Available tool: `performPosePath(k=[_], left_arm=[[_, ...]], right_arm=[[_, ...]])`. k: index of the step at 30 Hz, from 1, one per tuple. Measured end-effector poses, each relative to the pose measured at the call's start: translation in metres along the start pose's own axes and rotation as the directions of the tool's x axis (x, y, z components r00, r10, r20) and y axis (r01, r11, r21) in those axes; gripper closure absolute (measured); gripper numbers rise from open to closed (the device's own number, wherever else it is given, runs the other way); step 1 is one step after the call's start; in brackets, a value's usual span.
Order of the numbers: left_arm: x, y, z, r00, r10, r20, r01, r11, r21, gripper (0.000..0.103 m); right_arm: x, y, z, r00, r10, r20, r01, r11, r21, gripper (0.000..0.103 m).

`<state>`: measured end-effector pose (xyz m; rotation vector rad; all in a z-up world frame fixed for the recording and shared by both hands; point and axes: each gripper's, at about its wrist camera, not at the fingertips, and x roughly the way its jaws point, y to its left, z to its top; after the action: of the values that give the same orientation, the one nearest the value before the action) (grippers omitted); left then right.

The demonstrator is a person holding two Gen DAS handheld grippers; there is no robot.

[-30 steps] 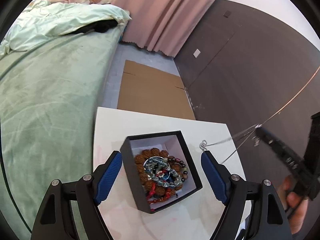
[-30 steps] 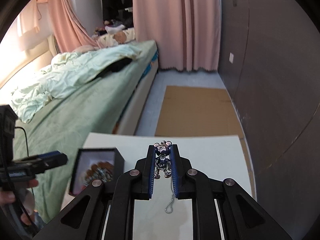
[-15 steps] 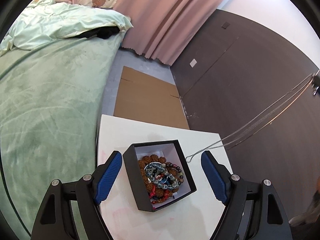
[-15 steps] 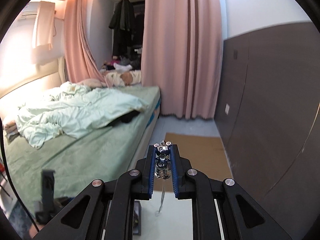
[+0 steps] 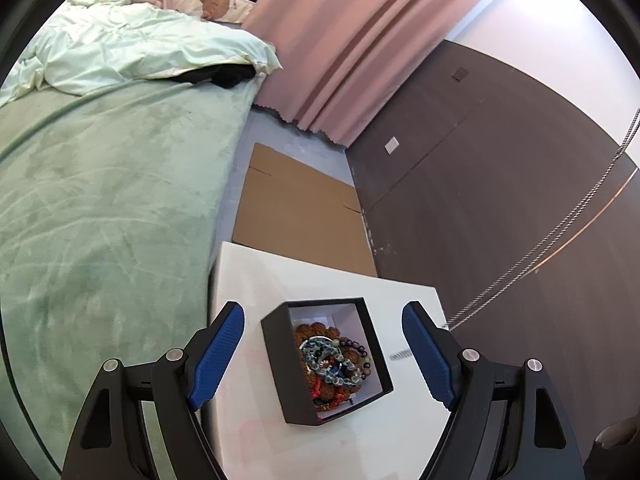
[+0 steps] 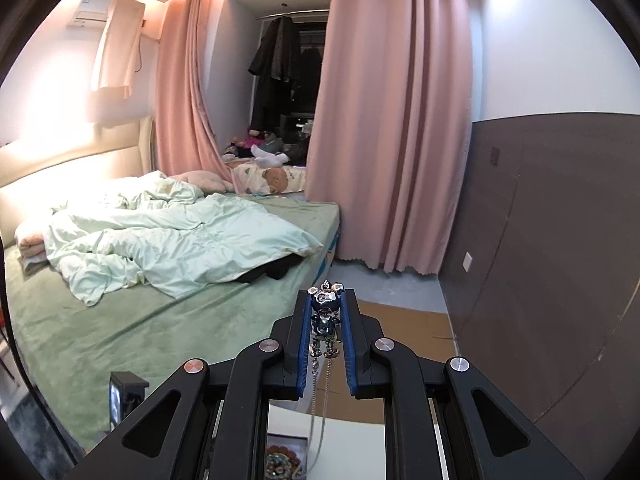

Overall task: Organize jewelry
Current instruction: 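Lift the silver bear-pendant necklace high and carry it over the box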

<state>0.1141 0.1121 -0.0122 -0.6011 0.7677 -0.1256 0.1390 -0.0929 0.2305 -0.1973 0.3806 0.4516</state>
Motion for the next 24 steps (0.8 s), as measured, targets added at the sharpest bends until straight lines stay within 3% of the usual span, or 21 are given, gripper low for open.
performPosePath(k=[11,24], left_arm=[[-0.009,0.013,0.007,1.000,0.014,0.021,-0.014,0.999,-0.041,0.022],[-0.006,0.024,0.011,0.999,0.031,0.019,-0.030,0.996,-0.080,0.022]], right_arm=[[0.050,0.025,-0.033,0.995,0.056,-0.085,-0.056,0.998,0.009,0.087],[0.099,0.027,-0.091,0.972,0.114,-0.205,-0.104,0.993,0.057,0.087]])
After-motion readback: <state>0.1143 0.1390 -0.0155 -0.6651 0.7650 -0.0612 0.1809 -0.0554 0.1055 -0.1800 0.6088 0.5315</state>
